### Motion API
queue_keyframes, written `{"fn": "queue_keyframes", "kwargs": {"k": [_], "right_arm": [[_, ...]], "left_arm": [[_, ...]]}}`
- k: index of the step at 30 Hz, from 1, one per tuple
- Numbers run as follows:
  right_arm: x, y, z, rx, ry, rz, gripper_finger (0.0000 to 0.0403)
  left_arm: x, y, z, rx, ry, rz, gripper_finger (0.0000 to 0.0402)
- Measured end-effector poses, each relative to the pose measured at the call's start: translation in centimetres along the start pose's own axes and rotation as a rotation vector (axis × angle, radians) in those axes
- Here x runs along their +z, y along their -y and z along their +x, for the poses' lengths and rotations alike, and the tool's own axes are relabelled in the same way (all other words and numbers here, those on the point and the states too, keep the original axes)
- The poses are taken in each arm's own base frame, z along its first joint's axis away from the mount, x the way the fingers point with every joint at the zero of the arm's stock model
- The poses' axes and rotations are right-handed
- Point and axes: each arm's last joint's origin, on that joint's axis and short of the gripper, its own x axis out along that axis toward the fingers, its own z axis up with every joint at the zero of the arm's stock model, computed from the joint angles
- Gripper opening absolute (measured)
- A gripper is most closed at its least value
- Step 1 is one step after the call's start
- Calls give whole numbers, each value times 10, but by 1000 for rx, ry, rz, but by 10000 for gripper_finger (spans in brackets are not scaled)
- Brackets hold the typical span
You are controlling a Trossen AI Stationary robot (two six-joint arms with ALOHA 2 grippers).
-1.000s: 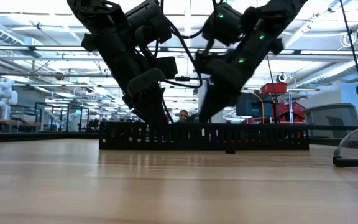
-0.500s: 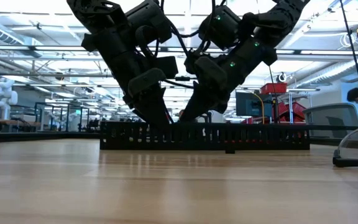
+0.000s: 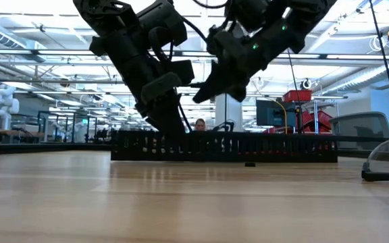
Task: Ziptie cables
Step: Close the black cable duct
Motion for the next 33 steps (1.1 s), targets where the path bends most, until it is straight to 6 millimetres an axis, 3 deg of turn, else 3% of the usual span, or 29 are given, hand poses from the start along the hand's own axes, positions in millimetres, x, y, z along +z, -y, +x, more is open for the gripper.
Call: {"fn": "queue_keyframes", "kwargs": {"k": [7, 14, 19, 27, 33], "right_arm": [[-7, 2, -25, -42, -173, 7, 0], [-27, 4, -26, -124, -351, -32, 0], [-34, 7, -11, -134, -377, -41, 0], [-48, 5, 36, -49, -308, -53, 0], [-45, 3, 43, -8, -222, -1, 0]], "left_arm": [[0, 0, 0, 1, -5, 1, 221], [-1, 0, 0, 1, -6, 1, 221], [-1, 0, 0, 2, -8, 1, 221], [-1, 0, 0, 3, -5, 1, 221], [0, 0, 0, 2, 4, -1, 221]]}}
